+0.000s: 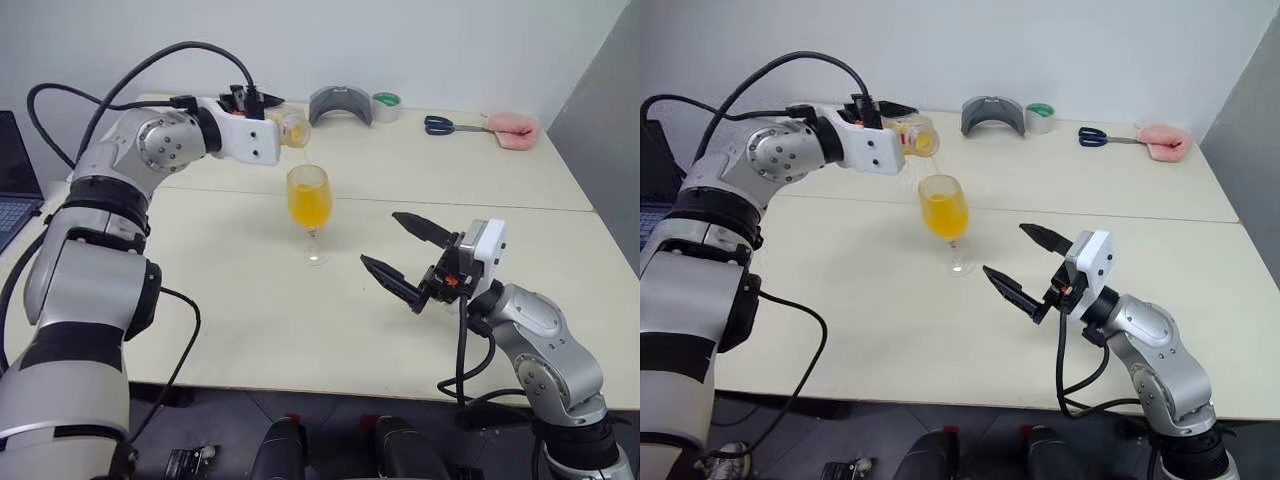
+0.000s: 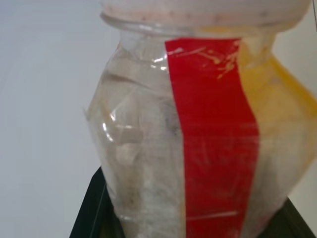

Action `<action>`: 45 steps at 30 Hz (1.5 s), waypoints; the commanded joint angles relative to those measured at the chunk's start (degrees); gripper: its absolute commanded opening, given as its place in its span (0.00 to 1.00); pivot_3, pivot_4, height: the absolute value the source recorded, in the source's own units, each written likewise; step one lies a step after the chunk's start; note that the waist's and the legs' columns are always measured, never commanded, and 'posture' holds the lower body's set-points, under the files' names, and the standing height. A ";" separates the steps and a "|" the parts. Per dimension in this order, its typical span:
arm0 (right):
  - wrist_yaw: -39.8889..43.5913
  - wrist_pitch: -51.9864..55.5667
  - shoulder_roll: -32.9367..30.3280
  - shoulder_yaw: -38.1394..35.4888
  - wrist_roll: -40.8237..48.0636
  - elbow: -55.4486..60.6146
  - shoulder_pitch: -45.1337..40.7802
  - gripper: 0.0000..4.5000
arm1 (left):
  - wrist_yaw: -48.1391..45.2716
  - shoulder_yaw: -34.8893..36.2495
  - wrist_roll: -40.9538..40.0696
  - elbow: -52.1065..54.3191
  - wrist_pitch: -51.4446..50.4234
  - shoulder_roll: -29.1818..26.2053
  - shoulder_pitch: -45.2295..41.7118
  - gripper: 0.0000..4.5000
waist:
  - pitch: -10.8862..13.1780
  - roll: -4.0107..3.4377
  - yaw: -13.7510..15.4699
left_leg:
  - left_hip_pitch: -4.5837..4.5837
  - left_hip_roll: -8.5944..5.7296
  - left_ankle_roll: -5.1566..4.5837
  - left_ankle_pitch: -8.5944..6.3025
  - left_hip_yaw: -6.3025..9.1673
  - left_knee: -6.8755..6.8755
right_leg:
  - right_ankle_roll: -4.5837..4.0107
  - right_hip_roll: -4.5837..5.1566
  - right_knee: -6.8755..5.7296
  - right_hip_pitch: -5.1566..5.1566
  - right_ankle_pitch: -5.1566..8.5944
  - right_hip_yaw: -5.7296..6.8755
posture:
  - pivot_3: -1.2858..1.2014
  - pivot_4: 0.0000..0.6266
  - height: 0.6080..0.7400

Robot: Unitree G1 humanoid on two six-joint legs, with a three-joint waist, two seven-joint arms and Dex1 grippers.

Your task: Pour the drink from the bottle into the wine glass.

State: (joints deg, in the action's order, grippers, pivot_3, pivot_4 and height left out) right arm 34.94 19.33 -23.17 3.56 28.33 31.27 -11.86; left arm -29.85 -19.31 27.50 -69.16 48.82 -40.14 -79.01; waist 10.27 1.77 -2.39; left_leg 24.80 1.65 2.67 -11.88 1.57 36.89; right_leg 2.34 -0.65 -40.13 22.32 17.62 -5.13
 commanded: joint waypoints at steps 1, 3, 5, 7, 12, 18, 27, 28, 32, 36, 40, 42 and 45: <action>0.44 -0.19 -0.20 -0.83 1.33 2.30 -0.82 1.00 | -4.89 6.52 -9.12 4.19 -5.09 0.70 1.28 0.38 | 0.00 0.00 0.01 | 0.00 0.00 0.00 0.00 0.01 0.00 | 0.00 0.00 0.00 0.00 0.00 0.01 | 0.52 0.24 1.00; 0.57 0.08 -0.54 -1.14 1.65 2.61 -0.84 1.00 | -6.84 10.69 -14.45 6.54 -11.29 1.74 3.17 0.38 | 0.00 0.00 0.01 | 0.00 0.01 0.00 0.00 0.02 0.03 | 0.00 0.00 -0.03 -0.01 0.00 0.02 | 0.52 0.24 1.00; 0.68 0.62 -0.93 -1.34 2.33 3.23 -0.73 1.00 | -7.34 14.93 -19.43 9.18 -19.55 2.98 5.41 0.38 | 0.00 0.00 -0.02 | 0.00 0.01 0.00 0.00 0.03 0.06 | 0.00 0.01 -0.06 -0.01 0.00 0.01 | 0.52 0.24 1.00; 1.00 1.35 -1.73 -1.60 3.45 4.57 0.13 1.00 | -5.07 19.79 -24.53 13.20 -29.67 4.72 8.46 0.38 | 0.00 0.00 -0.18 | -0.01 0.01 0.00 0.00 0.04 0.07 | 0.00 0.01 -0.13 0.00 0.00 0.00 | 0.52 0.24 1.00; 2.68 2.52 -4.85 -3.11 5.93 7.20 4.08 1.00 | 4.18 28.42 -32.32 26.80 -47.13 9.72 18.56 0.38 | -0.01 0.00 -0.29 | -0.04 0.06 0.00 0.00 0.20 0.13 | -0.01 0.11 -0.35 -0.01 0.00 0.04 | 0.52 0.24 1.00; 4.53 2.66 -7.19 -4.04 7.86 7.91 6.60 1.00 | 9.25 33.76 -37.46 31.79 -54.28 12.87 25.32 0.38 | -0.01 0.01 -0.31 | -0.04 -0.04 0.00 0.01 0.25 0.24 | 0.00 0.14 -0.53 -0.01 0.00 0.08 | 0.52 0.24 1.00; 3.17 3.37 -7.04 -3.22 8.58 8.89 7.45 1.00 | 6.91 33.87 -37.14 24.59 -49.97 12.97 30.89 0.38 | -0.03 0.04 -0.30 | -0.17 -0.06 0.01 0.01 0.18 0.23 | 0.00 0.05 -0.60 -0.05 0.00 0.02 | 0.52 0.24 1.00; 2.95 3.53 -6.98 -3.18 8.62 9.08 7.50 1.00 | 6.68 33.55 -36.79 23.32 -49.23 12.96 31.14 0.38 | -0.03 0.04 -0.27 | -0.17 -0.07 0.01 0.01 0.19 0.23 | 0.00 0.04 -0.60 -0.05 0.00 0.03 | 0.52 0.24 1.00; 2.09 4.10 -6.91 -3.28 8.73 9.70 7.32 1.00 | 5.81 33.55 -36.93 19.44 -46.87 13.49 31.13 0.38 | -0.04 0.06 -0.25 | -0.16 -0.07 0.01 0.01 0.16 0.23 | 0.00 0.04 -0.59 -0.05 0.00 0.02 | 0.52 0.24 1.00; 1.14 4.48 -6.89 -3.33 8.83 9.81 6.61 1.00 | 5.24 33.71 -37.37 16.61 -46.46 14.12 30.93 0.38 | -0.06 0.08 -0.23 | -0.17 -0.07 0.01 0.01 0.16 0.22 | 0.00 0.04 -0.59 -0.06 0.00 0.02 | 0.52 0.24 1.00; 0.45 4.86 -6.97 -3.25 8.98 10.09 6.35 1.00 | 4.92 33.92 -37.58 15.50 -46.68 14.26 30.60 0.68 | -0.08 0.08 -0.21 | -0.21 -0.08 0.01 0.01 0.15 0.22 | 0.00 0.04 -0.59 -0.09 0.01 0.01 | 0.52 0.24 1.00; 0.08 5.12 -6.96 -3.25 9.07 10.29 6.33 1.00 | 4.77 33.79 -37.65 15.80 -46.92 14.23 30.58 0.82 | -0.07 0.09 -0.22 | -0.21 -0.07 0.00 0.01 0.14 0.22 | 0.00 0.02 -0.59 -0.09 0.01 0.01 | 0.52 0.24 1.00; -0.28 5.36 -7.10 -3.39 9.21 10.57 6.66 1.00 | 4.52 33.49 -37.56 17.28 -47.62 14.10 30.99 0.99 | -0.07 0.10 -0.25 | -0.19 -0.05 0.00 0.01 0.15 0.21 | 0.00 0.01 -0.57 -0.07 0.01 0.01 | 0.52 0.24 1.00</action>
State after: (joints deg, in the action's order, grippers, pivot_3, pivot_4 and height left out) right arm 34.97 24.54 -30.24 1.15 37.04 39.35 -5.10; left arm -24.86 14.22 -9.72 -54.38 1.18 -25.29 -47.61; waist 10.19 1.87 -2.64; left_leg 24.61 1.60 2.67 -11.87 1.72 37.09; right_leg 2.35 -0.65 -40.71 22.24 17.63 -5.12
